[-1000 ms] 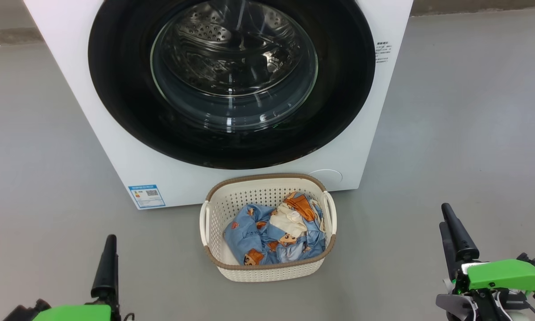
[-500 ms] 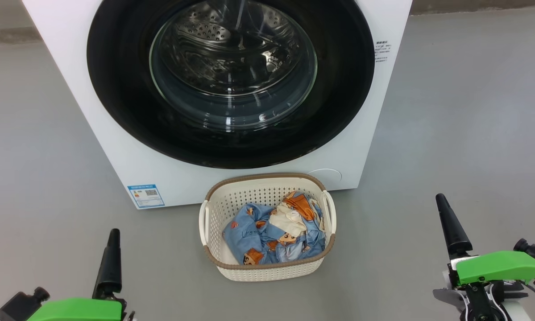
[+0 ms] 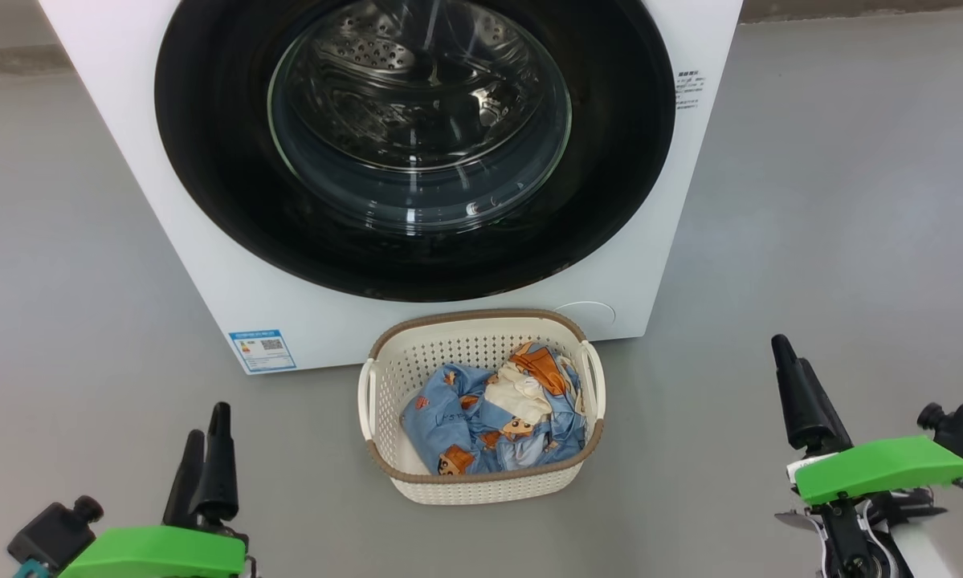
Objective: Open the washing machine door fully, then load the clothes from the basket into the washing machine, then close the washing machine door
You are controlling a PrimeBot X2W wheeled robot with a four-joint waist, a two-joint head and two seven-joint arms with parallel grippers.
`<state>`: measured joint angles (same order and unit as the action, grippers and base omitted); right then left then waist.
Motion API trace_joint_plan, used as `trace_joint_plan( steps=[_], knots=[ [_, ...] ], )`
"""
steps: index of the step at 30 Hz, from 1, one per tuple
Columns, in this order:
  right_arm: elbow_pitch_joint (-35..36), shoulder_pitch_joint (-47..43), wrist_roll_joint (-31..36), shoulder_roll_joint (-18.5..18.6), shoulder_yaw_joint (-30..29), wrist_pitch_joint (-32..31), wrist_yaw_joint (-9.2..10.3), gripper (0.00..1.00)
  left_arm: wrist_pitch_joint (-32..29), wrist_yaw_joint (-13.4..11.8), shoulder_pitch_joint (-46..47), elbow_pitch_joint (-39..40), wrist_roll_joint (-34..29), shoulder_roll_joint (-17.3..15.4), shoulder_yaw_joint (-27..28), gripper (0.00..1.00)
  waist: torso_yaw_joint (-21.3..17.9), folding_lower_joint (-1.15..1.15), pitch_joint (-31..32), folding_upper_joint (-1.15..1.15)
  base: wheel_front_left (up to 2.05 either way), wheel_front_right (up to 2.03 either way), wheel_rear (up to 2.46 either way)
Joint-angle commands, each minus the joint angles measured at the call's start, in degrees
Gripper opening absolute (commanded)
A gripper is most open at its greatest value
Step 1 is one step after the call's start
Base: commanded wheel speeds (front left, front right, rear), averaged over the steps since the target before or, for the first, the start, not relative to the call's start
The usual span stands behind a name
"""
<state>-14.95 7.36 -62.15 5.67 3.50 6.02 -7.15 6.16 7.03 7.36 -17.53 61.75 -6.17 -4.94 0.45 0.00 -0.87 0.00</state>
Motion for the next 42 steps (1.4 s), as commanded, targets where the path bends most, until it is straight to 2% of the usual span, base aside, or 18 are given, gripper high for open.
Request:
trace_joint_plan(
  steps=[1, 23, 42],
  knots=[
    [1.36, 3.20, 2.02, 1.05, 0.97, 0.83, -0.24, 1.00, 0.73, 0.28, 2.98, 1.02, -1.37, -1.01, 0.89, 1.00, 0.02, 0.00, 0.01, 0.00, 0.00, 0.00, 0.00],
    [-2.10, 6.18, 20.07, 2.16, 3.93, 4.56, -0.28, 1.00, 4.44, 0.36, 5.16, -1.03, -17.32, -1.33, -0.35, 1.00, 0.45, 0.00, -0.06, 0.00, 0.00, 0.00, 0.00],
    [-4.49, 8.21, 30.25, 3.30, 7.17, 7.62, -0.32, 1.00, 7.48, 0.43, 6.62, -3.09, -29.71, -1.20, -1.05, 1.00, 0.62, 0.00, 0.71, 0.00, 0.00, 0.00, 0.00]
  ],
)
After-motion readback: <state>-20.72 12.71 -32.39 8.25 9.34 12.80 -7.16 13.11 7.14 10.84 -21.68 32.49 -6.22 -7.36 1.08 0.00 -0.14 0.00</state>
